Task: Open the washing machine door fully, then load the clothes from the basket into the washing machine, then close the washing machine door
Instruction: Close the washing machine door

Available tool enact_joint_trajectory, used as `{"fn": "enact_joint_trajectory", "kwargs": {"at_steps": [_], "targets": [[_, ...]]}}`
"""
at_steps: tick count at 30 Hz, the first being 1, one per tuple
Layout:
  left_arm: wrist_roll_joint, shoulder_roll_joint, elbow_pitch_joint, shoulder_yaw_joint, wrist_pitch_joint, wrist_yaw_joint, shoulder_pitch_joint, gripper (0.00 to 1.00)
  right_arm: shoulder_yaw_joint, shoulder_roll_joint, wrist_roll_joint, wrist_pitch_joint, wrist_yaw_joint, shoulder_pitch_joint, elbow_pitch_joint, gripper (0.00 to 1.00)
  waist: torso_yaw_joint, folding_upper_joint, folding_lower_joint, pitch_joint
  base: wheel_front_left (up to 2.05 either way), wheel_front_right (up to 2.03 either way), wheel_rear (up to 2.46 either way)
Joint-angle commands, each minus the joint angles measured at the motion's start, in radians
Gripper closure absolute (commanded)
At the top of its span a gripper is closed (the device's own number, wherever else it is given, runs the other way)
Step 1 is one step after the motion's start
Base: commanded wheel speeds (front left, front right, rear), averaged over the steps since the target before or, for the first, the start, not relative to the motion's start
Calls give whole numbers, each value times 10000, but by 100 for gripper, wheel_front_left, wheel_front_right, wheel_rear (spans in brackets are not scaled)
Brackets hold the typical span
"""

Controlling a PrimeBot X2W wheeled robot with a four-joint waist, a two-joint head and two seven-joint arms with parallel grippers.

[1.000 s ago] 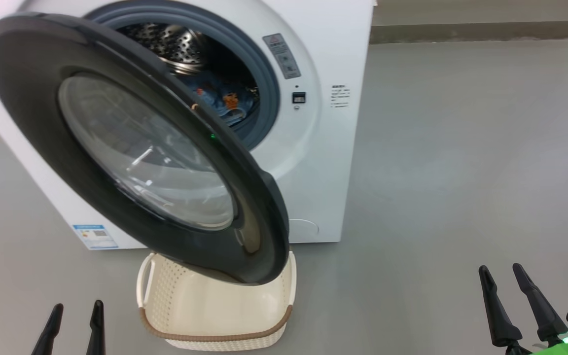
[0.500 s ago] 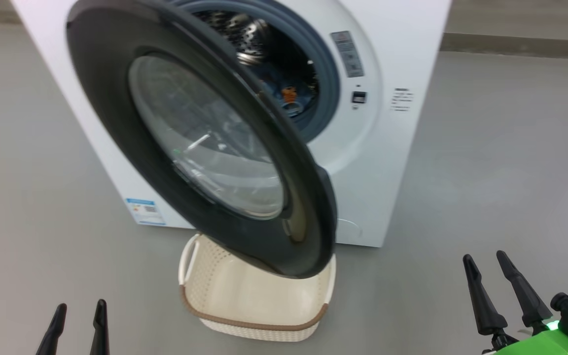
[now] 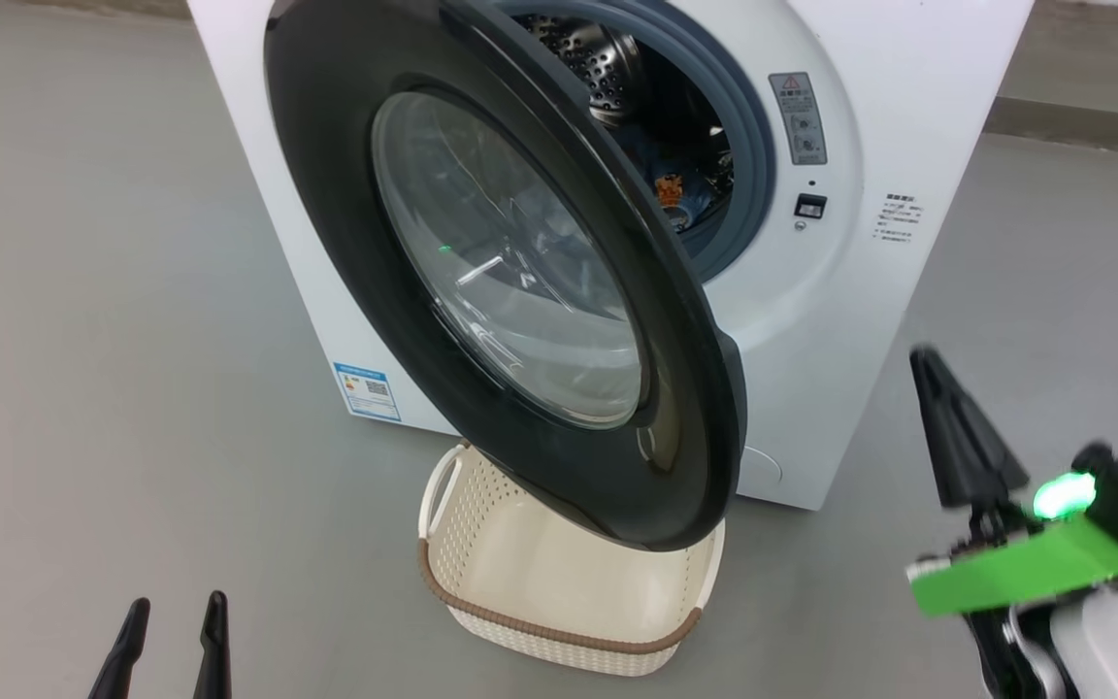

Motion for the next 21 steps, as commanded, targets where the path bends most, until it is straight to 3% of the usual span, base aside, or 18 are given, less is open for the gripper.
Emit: {"fn": "enact_joint_trajectory", "kwargs": {"at_steps": [1, 7, 13, 21], "targets": [[-23, 171, -263, 315, -105, 6, -346, 0, 255, -151, 141, -80, 56, -530, -424, 100, 44, 0, 0, -49, 0, 0, 0], [-12, 217, -321, 256, -105, 6, -374, 0, 888, 6, 262, -80, 56, -1496, -1640, 100, 101, 0, 0, -174, 0, 0, 0], [11, 254, -417, 166, -105, 6, -399, 0, 2221, 226, 273, -80, 56, -1842, -2594, 100, 226, 0, 0, -228, 0, 0, 0], [-10, 212, -464, 186, -105, 6, -338, 0, 4138, 413, 443, -80, 56, -1355, -1688, 100, 392, 0, 0, -154, 0, 0, 0]]}}
